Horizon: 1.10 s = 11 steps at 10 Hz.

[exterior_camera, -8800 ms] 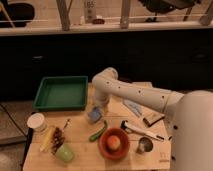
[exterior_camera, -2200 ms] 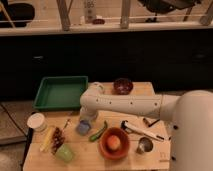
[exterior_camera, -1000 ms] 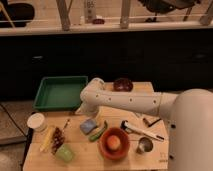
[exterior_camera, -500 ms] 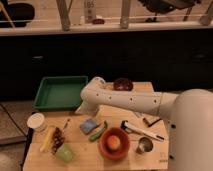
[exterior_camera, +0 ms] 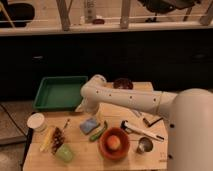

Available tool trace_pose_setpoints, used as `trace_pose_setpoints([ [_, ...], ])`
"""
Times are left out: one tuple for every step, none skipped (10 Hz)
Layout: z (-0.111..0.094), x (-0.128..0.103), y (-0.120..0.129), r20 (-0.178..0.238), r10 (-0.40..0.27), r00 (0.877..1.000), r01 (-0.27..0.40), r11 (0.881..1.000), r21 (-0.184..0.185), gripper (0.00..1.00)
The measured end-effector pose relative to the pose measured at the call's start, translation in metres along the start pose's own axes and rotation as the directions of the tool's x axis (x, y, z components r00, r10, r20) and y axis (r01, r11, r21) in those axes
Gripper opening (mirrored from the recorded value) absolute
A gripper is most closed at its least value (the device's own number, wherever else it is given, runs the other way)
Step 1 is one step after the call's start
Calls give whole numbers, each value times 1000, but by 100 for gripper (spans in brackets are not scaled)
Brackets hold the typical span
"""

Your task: Place sponge in table surface

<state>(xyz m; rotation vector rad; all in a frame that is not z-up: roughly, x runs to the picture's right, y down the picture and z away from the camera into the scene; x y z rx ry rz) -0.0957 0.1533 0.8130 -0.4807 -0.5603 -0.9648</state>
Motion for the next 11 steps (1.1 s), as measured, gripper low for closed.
trace_pose_setpoints([
  [-1,1,-1,1,7,1000,-7,1000,0,80],
  [-2,2,-2,2,13,1000,-13,1000,0,80],
  [-2,2,-2,2,12,1000,-12,1000,0,80],
  [-2,2,-2,2,12,1000,-12,1000,0,80],
  [-2,2,-2,2,12,1000,-12,1000,0,80],
  [-2,2,-2,2,12,1000,-12,1000,0,80],
  [-2,2,-2,2,12,1000,-12,1000,0,80],
  [-2,2,-2,2,13,1000,-13,1000,0,80],
  [-2,2,-2,2,12,1000,-12,1000,0,80],
  [-2,2,-2,2,12,1000,-12,1000,0,80],
  [-2,2,-2,2,13,1000,-13,1000,0,80],
])
